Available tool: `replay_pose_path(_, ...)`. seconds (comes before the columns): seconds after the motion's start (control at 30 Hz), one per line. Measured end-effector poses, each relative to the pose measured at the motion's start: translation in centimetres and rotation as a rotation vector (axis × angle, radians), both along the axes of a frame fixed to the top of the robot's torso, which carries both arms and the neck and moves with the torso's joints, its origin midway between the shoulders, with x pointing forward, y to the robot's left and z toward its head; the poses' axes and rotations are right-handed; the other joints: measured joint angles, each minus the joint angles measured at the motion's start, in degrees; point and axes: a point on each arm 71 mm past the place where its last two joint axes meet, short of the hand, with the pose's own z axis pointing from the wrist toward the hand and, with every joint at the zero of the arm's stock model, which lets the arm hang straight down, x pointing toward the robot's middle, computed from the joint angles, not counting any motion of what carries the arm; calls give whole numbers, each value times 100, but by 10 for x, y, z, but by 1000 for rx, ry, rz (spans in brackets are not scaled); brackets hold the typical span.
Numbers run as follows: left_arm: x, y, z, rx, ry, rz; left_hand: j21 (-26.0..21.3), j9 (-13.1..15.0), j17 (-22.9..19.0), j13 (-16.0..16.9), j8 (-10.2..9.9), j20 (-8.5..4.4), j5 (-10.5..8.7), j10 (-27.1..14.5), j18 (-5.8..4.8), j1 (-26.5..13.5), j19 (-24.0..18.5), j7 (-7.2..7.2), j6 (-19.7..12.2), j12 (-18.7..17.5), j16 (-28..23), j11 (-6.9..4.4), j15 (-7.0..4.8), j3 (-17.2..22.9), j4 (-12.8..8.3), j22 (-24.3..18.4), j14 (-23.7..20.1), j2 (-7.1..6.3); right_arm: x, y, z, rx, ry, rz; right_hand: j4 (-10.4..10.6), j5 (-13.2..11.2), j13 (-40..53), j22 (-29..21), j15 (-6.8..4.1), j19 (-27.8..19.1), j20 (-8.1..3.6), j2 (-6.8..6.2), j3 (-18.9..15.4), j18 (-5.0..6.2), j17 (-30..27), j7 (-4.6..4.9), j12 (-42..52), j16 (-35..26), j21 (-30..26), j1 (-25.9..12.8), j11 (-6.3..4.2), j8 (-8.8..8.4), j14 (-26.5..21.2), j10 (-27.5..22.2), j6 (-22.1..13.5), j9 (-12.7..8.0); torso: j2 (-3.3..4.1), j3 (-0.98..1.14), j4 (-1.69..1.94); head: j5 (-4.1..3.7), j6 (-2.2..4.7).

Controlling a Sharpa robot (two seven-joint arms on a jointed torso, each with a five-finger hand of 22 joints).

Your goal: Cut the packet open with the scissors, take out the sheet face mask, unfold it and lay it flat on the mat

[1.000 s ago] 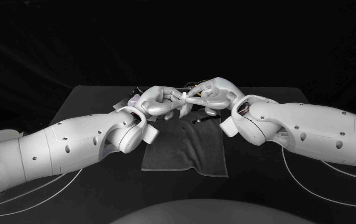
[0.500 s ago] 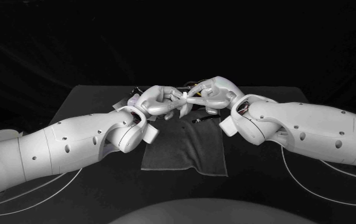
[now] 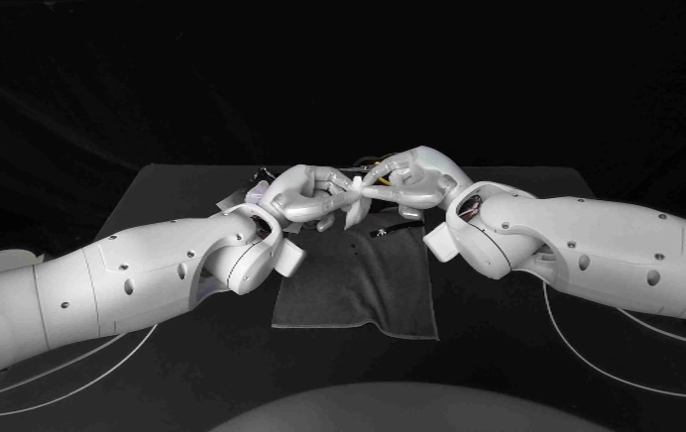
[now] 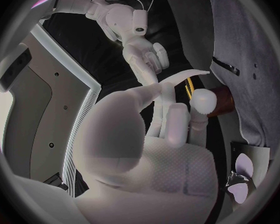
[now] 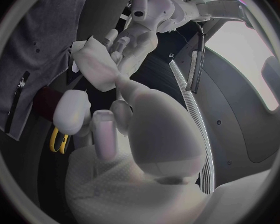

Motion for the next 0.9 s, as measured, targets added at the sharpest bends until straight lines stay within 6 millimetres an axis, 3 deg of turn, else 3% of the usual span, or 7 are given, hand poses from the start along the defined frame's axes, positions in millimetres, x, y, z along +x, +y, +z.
replay_pose_path(0.1, 0, 1, 0, 1, 0, 1, -22, 0, -8, -19, 10, 21, 0, 0, 0, -1, -20, 0, 0, -51, 0, 0, 21, 0, 0, -2, -21, -1, 0, -1, 0, 0, 1, -2, -25, -1, 4, 0, -8, 0, 0, -7, 59, 0, -1, -6, 11, 0, 40, -67, -48, 22, 8, 50, -13, 8, 0, 0, 1, 3, 0)
replay_pose_path(0.8, 2, 5, -1, -5, 9, 16, -22, 0, -30, -97, 24, 21, 5, -19, 0, -42, -20, 0, -7, -201, -1, 20, 24, -13, -10, -8, -24, 8, 2, -9, -2, -9, 9, -23, -96, -11, -4, 4, -8, 18, -19, -38, 222, -3, -3, -11, 77, 23, 89, -187, -76, 107, 7, 207, -51, 108, 0, 1, 0, 12, -2)
replay_pose_path(0.9, 2, 5, -1, -8, 14, 19, -49, 0, -30, -118, 63, 41, 33, -19, 0, -141, -40, 0, -7, -268, -1, 20, 41, -171, 14, -18, -41, -47, 2, -9, -2, -10, 10, -25, -96, -11, -4, 4, -7, 18, -19, -45, 222, -4, -3, -18, 77, 23, 90, -210, -85, 107, 7, 219, -61, 120, 0, 1, 0, 12, -1)
